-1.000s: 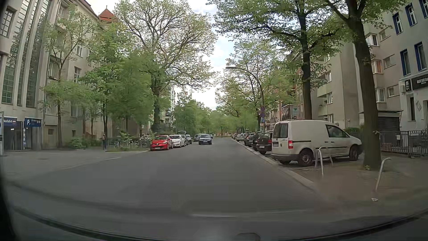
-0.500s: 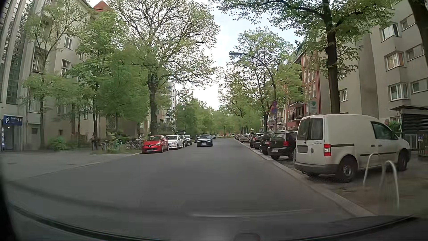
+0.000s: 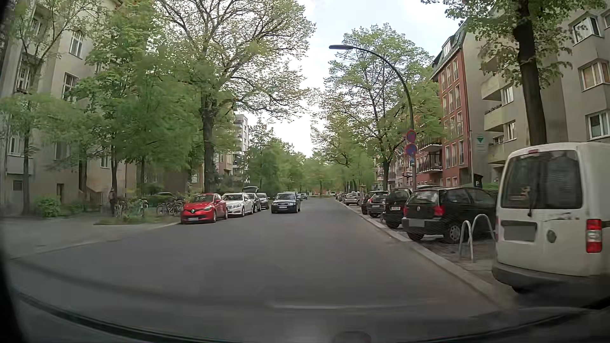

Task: Follow the waypoints while adhering to traffic rules and regulations

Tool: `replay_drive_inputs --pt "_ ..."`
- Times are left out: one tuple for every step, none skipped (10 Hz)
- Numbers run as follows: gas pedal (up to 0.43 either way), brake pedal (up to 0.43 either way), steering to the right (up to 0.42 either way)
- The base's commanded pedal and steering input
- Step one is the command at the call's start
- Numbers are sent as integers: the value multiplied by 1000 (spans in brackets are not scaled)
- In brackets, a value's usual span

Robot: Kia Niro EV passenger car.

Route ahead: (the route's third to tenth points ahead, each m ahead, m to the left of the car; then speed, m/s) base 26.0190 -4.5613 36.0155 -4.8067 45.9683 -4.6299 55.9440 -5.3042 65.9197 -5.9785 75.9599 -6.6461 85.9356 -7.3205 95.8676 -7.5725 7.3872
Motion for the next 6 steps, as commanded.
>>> replay_drive_inputs --pt "331 18 7" --pt "331 18 5" --pt "331 18 4" --pt "331 18 4" --pt "331 18 4" --pt "331 18 4"
